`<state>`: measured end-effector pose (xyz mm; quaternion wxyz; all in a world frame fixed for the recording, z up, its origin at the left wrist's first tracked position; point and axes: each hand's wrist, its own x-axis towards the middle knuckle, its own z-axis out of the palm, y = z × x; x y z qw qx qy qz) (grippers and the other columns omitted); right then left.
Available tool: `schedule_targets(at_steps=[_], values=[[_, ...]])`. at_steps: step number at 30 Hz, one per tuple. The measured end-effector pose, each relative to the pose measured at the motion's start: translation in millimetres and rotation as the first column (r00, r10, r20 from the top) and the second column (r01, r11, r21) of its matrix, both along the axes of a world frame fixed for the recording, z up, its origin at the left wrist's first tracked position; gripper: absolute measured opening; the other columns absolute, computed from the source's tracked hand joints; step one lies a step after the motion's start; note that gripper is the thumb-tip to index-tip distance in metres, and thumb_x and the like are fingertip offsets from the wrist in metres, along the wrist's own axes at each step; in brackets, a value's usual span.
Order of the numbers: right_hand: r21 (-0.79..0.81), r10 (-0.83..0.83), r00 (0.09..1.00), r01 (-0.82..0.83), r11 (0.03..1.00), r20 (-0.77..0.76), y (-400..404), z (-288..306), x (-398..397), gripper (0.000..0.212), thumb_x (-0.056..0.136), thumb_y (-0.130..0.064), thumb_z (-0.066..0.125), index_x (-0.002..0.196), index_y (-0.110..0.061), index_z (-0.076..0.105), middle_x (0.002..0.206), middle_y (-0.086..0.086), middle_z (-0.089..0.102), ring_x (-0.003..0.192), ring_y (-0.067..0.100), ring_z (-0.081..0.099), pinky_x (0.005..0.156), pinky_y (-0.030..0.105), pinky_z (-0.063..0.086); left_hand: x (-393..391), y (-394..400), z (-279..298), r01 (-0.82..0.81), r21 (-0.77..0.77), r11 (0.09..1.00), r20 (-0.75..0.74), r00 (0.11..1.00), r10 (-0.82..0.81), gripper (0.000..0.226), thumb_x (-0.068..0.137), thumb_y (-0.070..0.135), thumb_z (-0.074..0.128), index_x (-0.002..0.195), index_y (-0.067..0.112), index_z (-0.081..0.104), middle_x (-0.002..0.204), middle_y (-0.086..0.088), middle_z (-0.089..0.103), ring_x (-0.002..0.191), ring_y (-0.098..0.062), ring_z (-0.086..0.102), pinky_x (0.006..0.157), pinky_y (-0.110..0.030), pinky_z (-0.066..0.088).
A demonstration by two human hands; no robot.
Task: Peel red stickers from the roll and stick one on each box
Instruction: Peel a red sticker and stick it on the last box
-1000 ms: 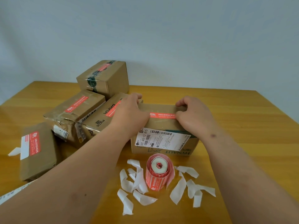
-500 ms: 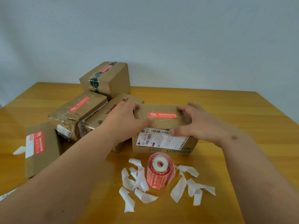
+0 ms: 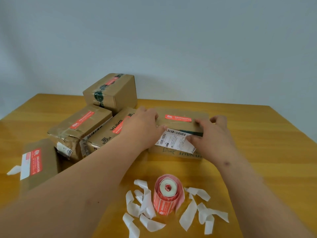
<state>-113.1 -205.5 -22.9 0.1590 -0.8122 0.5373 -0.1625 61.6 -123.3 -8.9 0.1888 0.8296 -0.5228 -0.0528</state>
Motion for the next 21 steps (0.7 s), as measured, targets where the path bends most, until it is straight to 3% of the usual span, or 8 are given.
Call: schedule_targets(at_steps=[3,7,10,12,14,16,18,21], values=[[-0.063,0.004,1.0,-0.002,0.998,0.025,-16,-6,21,0.041,0.089,-0.037,0.059,0.127,-0.028,0.048,0.13,0.001,0.029,0.112,0.028,0.045,0.095,0.04,0.046,13,-9,0,0.033,0.041,0.999,0.007,0.999,-0.033,0.047,0.092,0.05,0.053,0.134,0.031,0.047,0.13,0.006,0.051,0.112,-0.017,0.053,0.103,-0.046,0.041],[-0.06,-0.028,0.994,0.035,0.998,0.105,-37,-10,53,0.04,0.093,-0.028,0.052,0.13,-0.017,0.043,0.143,0.007,0.024,0.12,0.037,0.044,0.096,0.046,0.045,34,-7,8,0.03,0.039,0.999,-0.177,0.984,-0.022,0.059,0.09,0.044,0.058,0.144,0.034,0.035,0.14,0.008,0.049,0.13,-0.022,0.045,0.109,-0.054,0.033],[-0.099,0.009,0.997,-0.001,0.995,0.079,-33,-13,65,0.049,0.092,-0.022,0.051,0.139,-0.019,0.037,0.156,0.008,0.006,0.139,0.038,0.014,0.11,0.046,0.029,48,8,14,-0.079,0.186,0.979,0.001,0.997,0.08,0.077,0.082,0.06,0.059,0.148,0.035,0.026,0.151,-0.003,0.029,0.139,-0.03,0.027,0.111,-0.056,0.024],[-0.193,-0.021,0.998,0.031,0.981,0.051,-18,-11,66,0.049,0.087,-0.028,0.056,0.134,-0.023,0.043,0.15,0.008,0.017,0.133,0.037,0.019,0.105,0.047,0.031,51,22,16,-0.152,0.282,0.947,0.118,0.985,0.123,0.076,0.081,0.066,0.056,0.144,0.031,0.031,0.145,-0.008,0.032,0.136,-0.033,0.03,0.109,-0.054,0.029],[-0.214,-0.01,1.0,0.006,0.977,-0.018,-2,-8,66,0.044,0.085,-0.036,0.058,0.127,-0.027,0.047,0.136,0.004,0.037,0.122,0.032,0.037,0.098,0.045,0.036,51,36,17,-0.17,0.333,0.927,0.185,0.976,0.113,0.07,0.083,0.068,0.051,0.137,0.025,0.039,0.133,-0.007,0.044,0.124,-0.03,0.043,0.102,-0.048,0.041],[-0.054,0.11,0.993,-0.112,0.992,-0.034,10,-4,66,0.043,0.089,-0.039,0.054,0.129,-0.028,0.044,0.128,0.001,0.053,0.111,0.026,0.052,0.091,0.039,0.043,47,47,18,-0.136,0.396,0.908,0.213,0.976,0.053,0.066,0.086,0.068,0.046,0.133,0.023,0.046,0.118,-0.005,0.051,0.11,-0.026,0.051,0.092,-0.041,0.047],[0.138,0.243,0.97,-0.239,0.961,-0.007,17,-5,66,0.054,0.092,-0.036,0.055,0.141,-0.025,0.034,0.135,0.003,0.053,0.114,0.024,0.054,0.091,0.034,0.045,43,54,20,-0.087,0.433,0.897,0.174,0.985,0.011,0.064,0.088,0.067,0.044,0.137,0.025,0.046,0.124,-0.005,0.053,0.113,-0.024,0.052,0.092,-0.038,0.047],[0.197,0.335,0.942,-0.325,0.925,-0.013,13,-16,70,0.074,0.091,-0.03,0.058,0.151,-0.021,0.015,0.157,0.001,0.022,0.143,0.022,0.024,0.116,0.037,0.025,38,57,20,0.001,0.436,0.9,0.048,0.999,-0.024,0.069,0.09,0.063,0.047,0.148,0.028,0.032,0.146,-0.002,0.045,0.13,-0.022,0.046,0.101,-0.035,0.041]])
